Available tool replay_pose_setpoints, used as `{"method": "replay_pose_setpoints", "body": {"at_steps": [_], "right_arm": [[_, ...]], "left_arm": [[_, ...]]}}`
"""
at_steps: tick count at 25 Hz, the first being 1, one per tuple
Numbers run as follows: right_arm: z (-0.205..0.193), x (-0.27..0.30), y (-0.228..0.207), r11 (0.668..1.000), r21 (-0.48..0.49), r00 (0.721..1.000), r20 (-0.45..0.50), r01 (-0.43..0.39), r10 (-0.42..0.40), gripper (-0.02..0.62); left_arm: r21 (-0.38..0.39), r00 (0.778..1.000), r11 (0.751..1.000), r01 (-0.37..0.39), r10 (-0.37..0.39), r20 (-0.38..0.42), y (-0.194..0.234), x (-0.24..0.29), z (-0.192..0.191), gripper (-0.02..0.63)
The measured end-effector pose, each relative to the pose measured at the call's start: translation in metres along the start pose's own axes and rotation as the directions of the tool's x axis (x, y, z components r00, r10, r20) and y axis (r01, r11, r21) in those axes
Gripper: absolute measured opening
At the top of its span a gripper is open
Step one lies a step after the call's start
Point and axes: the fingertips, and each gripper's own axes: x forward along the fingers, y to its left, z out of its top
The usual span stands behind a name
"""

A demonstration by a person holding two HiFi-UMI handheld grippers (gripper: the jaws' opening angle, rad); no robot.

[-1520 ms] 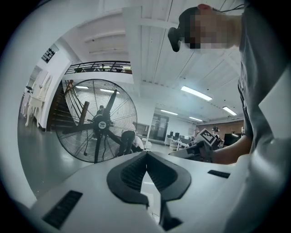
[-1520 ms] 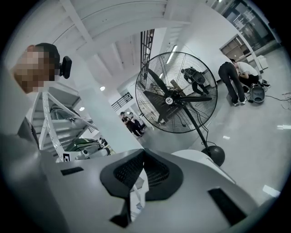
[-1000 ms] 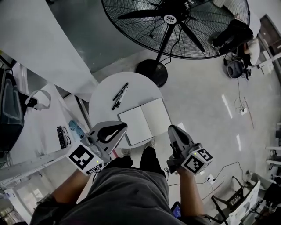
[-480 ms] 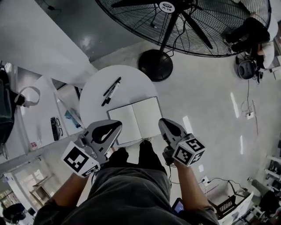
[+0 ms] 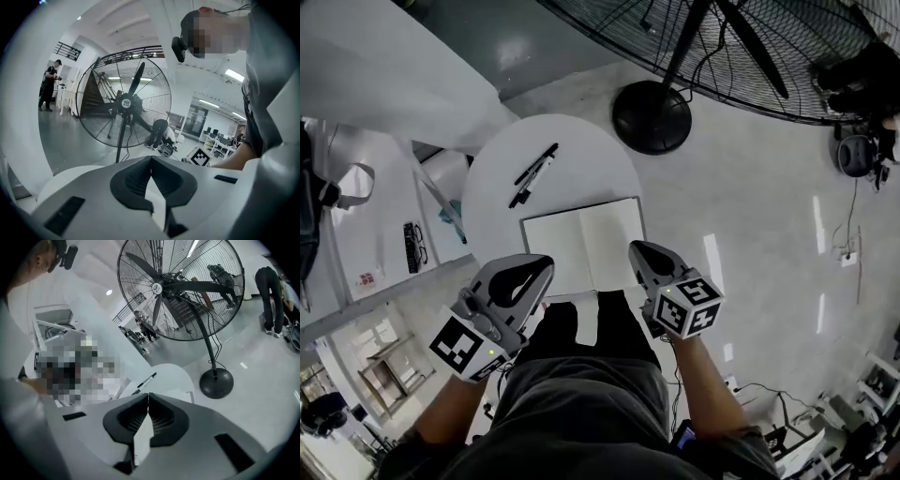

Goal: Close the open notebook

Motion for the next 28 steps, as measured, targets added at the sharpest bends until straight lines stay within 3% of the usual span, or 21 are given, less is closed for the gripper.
{"method": "replay_pose_setpoints", "body": {"at_steps": [3, 5, 7, 14, 21, 28], "right_arm": [[-0.009, 0.014, -0.017, 0.999, -0.04, 0.999, -0.043, 0.021, -0.023, 0.018], [-0.016, 0.023, -0.027, 0.997, -0.064, 0.997, -0.068, 0.032, -0.036, 0.026], [-0.024, 0.03, -0.035, 0.996, -0.078, 0.995, -0.093, 0.041, -0.048, 0.08], [-0.044, 0.045, -0.065, 0.992, -0.097, 0.983, -0.154, 0.085, -0.099, 0.205], [-0.07, 0.057, -0.091, 0.997, -0.004, 0.973, -0.217, 0.083, -0.082, 0.285], [-0.094, 0.065, -0.102, 0.99, 0.138, 0.963, -0.269, 0.025, 0.013, 0.298]], "left_arm": [[-0.019, 0.999, 1.0, -0.02, 0.02, -0.029, 0.002, 0.007, -0.013, 0.015], [-0.048, 0.996, 0.998, -0.026, 0.022, -0.09, 0.001, 0.007, -0.029, 0.015], [-0.069, 0.991, 0.997, -0.035, 0.026, -0.131, -0.001, 0.006, -0.042, 0.015], [-0.094, 0.985, 0.993, -0.068, 0.051, -0.164, -0.001, 0.008, -0.062, 0.015], [-0.113, 0.979, 0.991, -0.077, 0.054, -0.195, -0.002, 0.012, -0.081, 0.015], [-0.137, 0.974, 0.987, -0.083, 0.051, -0.22, 0.0, 0.017, -0.097, 0.015]]}}
